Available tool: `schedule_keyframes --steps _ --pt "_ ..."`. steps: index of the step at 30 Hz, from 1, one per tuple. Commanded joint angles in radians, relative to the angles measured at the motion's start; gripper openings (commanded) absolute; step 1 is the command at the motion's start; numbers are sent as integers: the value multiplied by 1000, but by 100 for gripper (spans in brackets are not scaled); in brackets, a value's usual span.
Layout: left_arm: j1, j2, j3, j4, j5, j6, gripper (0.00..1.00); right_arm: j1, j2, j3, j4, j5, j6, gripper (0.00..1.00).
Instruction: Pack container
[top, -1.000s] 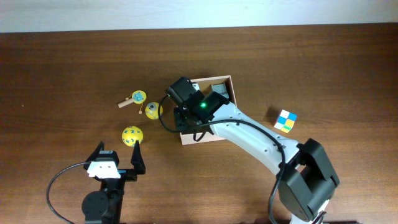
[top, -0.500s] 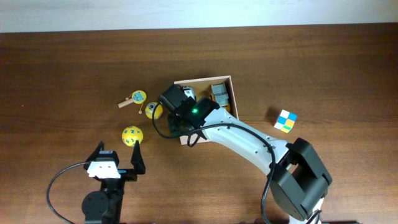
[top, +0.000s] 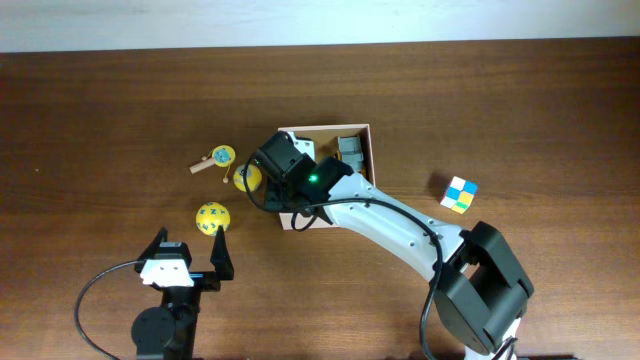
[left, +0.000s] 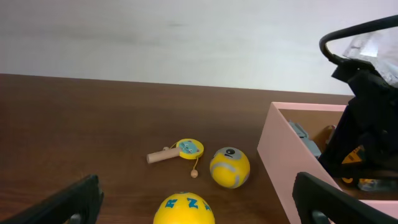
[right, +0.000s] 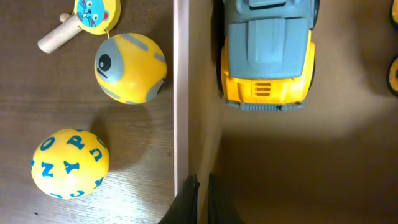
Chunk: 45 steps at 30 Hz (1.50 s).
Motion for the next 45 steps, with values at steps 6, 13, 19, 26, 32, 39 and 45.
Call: schedule_keyframes --steps 6,13,19,26,32,39,45 --pt "5 -8 -5 -1 11 19 99 2 12 -10 7 18 68 4" --pt "5 -8 -5 -1 11 19 99 -43 7 -8 -18 48 52 4" --pt "5 -8 -5 -1 11 19 99 -109 -48 38 -55 56 -77 8" --pt "5 -8 -5 -1 11 19 99 -235 -127 226 -354 183 -204 25" --pt "5 -8 -5 -1 11 19 99 -454 -170 291 -601 230 -250 79" --pt "5 -8 -5 -1 11 19 99 -669 -164 245 -632 68 -246 82" --pt "5 -8 -5 -1 11 19 99 -738 -164 111 -555 27 -308 80"
